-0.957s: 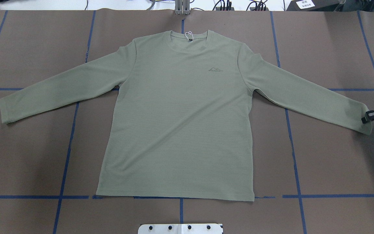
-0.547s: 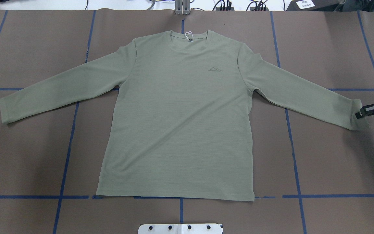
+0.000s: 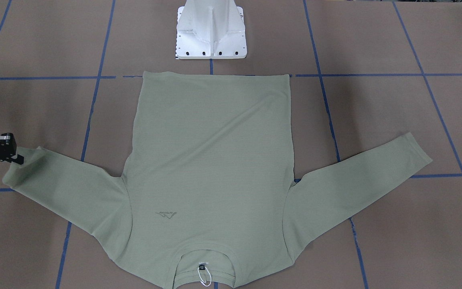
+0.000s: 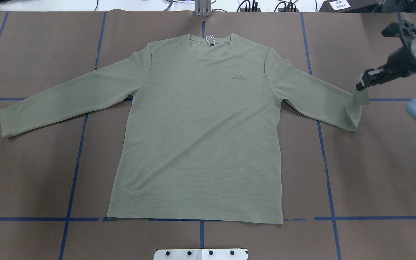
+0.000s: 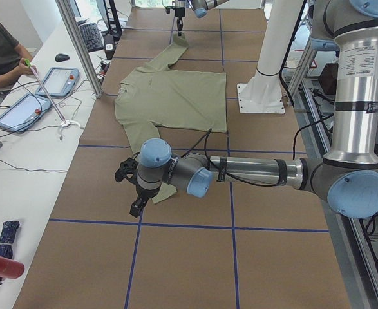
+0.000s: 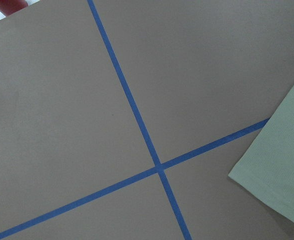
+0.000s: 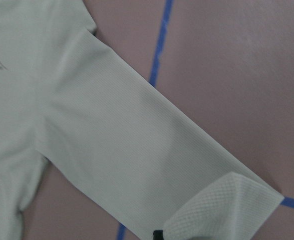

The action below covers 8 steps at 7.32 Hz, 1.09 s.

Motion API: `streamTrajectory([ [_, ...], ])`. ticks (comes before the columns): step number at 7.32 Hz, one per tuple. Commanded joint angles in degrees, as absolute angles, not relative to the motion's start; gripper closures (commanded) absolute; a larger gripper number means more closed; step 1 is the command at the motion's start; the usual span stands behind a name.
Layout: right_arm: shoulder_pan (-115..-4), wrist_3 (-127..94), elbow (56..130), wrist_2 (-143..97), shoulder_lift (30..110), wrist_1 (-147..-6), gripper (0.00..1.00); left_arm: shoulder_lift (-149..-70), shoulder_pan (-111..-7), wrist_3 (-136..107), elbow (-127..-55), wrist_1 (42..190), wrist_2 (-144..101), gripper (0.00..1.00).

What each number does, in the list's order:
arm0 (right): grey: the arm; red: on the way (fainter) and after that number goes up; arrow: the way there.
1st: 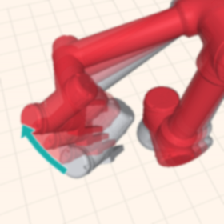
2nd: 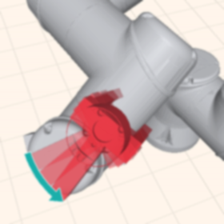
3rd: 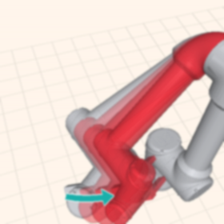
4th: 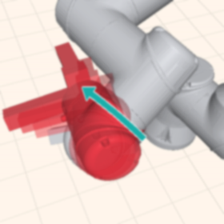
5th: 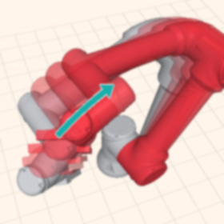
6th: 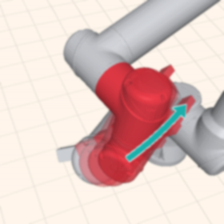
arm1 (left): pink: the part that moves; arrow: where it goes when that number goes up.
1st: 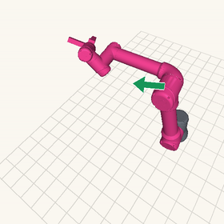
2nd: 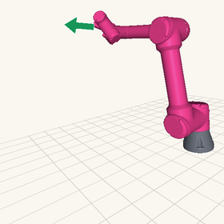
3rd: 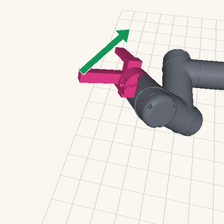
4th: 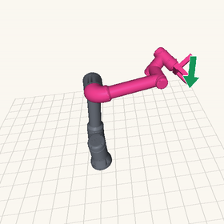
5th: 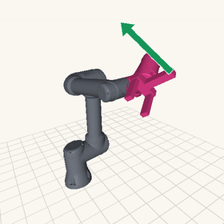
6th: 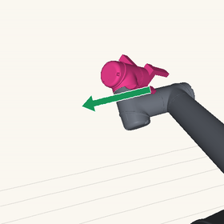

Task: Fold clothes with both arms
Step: 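Carry the grasped sleeve with the right gripper across the shirt body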

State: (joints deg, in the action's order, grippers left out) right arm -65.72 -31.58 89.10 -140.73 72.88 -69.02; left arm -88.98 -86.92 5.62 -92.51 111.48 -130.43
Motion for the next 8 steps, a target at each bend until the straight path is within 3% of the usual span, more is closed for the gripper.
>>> streamTrajectory([
  [1, -62.3, -32.4, 88.7, -138.4, 56.1, -85.8, 1.00, -89.0, -86.9, 5.6, -92.5, 111.4, -130.4, 0.00],
  [3, -56.7, -41.8, 84.0, -134.5, 43.7, -86.1, 1.00, -89.1, -86.9, 5.6, -92.1, 111.5, -130.4, 0.00],
  [5, -47.9, -46.1, 74.0, -123.7, 31.0, -85.3, 1.00, -89.1, -86.9, 5.6, -92.1, 111.5, -130.4, 0.00],
  [8, -37.9, -51.6, 61.2, -110.8, 26.1, -73.2, 1.00, -89.0, -86.9, 5.5, -92.0, 111.4, -130.4, 0.00],
])
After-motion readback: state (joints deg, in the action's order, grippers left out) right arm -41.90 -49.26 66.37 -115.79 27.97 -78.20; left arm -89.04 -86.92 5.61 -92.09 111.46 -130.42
